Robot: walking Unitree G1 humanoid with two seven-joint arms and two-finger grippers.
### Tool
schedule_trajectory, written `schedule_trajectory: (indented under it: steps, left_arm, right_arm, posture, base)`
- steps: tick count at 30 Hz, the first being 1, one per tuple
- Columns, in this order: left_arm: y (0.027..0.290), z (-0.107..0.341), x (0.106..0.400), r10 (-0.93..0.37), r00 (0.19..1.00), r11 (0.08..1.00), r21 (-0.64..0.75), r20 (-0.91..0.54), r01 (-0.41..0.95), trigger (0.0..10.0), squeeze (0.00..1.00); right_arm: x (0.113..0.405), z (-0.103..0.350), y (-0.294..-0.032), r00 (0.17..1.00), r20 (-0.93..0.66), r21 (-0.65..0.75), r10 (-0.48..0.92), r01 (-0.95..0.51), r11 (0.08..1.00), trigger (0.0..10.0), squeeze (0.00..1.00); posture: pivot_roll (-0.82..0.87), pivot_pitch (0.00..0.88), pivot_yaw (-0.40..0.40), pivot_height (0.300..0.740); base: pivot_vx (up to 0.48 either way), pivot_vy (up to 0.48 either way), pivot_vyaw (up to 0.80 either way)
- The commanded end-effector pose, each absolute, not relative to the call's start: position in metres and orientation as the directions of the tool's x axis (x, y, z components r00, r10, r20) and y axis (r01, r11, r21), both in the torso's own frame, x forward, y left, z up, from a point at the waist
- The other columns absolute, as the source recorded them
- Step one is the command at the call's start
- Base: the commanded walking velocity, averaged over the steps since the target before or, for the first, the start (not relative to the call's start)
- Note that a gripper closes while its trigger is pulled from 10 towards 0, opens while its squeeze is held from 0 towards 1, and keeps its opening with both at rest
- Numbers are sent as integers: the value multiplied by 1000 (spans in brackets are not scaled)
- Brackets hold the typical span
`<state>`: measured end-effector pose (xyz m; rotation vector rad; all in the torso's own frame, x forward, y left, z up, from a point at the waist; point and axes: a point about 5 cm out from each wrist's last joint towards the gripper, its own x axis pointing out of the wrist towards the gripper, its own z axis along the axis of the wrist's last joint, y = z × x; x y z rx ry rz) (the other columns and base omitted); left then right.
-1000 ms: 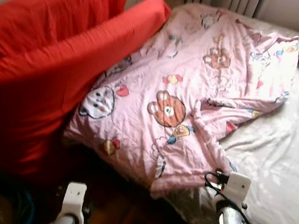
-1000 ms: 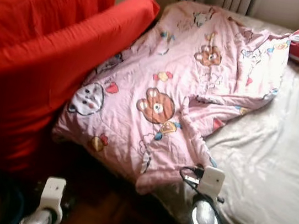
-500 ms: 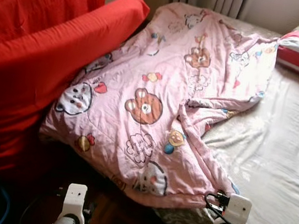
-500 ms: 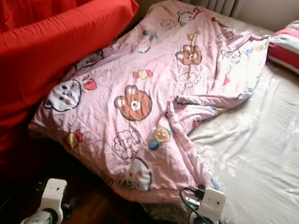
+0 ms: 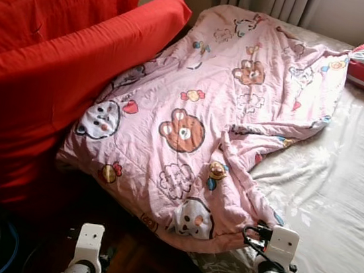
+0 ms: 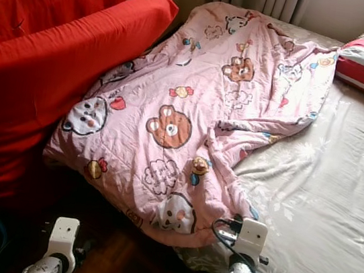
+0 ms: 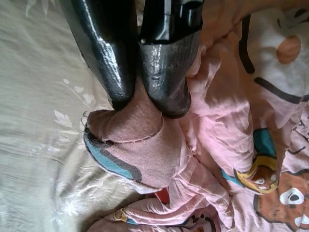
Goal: Clean up the room
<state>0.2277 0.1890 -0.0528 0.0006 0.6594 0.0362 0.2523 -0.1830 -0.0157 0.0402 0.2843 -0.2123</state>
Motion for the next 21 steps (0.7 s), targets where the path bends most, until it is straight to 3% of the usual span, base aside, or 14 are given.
schedule_trajectory:
  steps: [1,12,14,17,21]
  left_arm:
    - [195,-60,216,46,761,999,13,-647,-49,10000,0]
    - [194,-60,216,42,761,999,11,-647,-46,10000,0]
    - [193,-60,217,42,762,999,13,-646,-44,10000,0]
    - [193,-60,217,43,763,999,13,-645,-45,10000,0]
    - [192,-60,217,43,761,999,20,-647,-40,10000,0]
  right_arm:
    - [245,-22,-182,930,-308,1,-200,211,978,10000,0]
    - [246,-13,-202,908,-241,-66,-343,338,939,10000,0]
    - [241,-8,-224,841,-197,-119,-504,490,864,10000,0]
    - [236,-7,-238,785,-187,-119,-590,578,807,10000,0]
    - [219,-10,-266,649,-210,-121,-731,725,678,10000,0]
  posture:
    - [-39,177,28,740]
    - [-38,169,29,740]
    - [-37,169,29,740]
    - [-39,167,31,740]
    - [-44,168,31,740]
  base:
    - [-281,0,0]
    - [-282,0,0]
    - [-266,0,0]
    - [0,0,0]
    - [0,0,0]
